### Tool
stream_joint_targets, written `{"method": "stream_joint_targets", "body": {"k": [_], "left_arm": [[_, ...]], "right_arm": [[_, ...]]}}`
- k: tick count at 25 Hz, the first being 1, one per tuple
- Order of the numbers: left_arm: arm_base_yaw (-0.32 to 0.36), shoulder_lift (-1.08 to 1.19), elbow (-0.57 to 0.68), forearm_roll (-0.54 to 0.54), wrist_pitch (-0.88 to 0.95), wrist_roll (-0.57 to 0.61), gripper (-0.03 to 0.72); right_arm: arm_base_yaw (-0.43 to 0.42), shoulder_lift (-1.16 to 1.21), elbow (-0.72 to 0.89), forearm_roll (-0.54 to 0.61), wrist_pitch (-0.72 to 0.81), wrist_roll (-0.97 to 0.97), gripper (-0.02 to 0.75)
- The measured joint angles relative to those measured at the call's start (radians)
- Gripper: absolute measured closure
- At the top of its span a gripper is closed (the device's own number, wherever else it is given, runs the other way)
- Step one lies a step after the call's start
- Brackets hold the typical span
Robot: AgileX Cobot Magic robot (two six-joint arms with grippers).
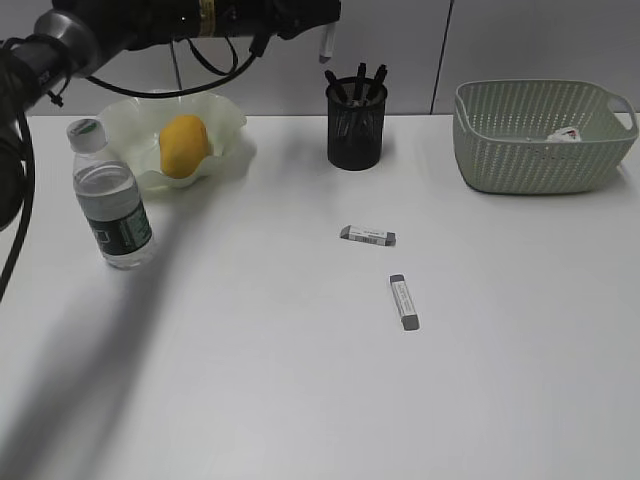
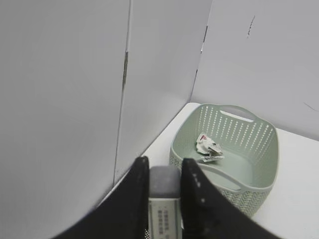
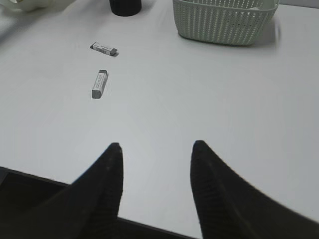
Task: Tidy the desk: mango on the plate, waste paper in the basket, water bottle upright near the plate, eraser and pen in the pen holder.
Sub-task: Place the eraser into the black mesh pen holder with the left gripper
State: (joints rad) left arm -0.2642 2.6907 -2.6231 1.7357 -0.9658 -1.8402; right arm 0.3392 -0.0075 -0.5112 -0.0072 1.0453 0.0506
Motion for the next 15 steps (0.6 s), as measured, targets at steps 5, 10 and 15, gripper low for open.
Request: {"method": "stream_joint_targets", "body": {"k": [5, 10, 15], "left_arm": [[-0.003, -0.002, 0.0, -0.011, -0.002, -0.004, 0.548], [0.038, -0.036, 0.0, -0.025, -0.094, -0.026, 0.548], [0.092, -0.098, 0.0, 0.001, -0.148, -0.134, 0.548]], "right_arm": [[0.0, 0.0, 0.0, 0.0, 0.0, 0.0, 0.376], [0.0, 0.0, 0.0, 0.0, 0.0, 0.0, 0.376], [0.0, 0.0, 0.0, 0.0, 0.0, 0.0, 0.376]]}}
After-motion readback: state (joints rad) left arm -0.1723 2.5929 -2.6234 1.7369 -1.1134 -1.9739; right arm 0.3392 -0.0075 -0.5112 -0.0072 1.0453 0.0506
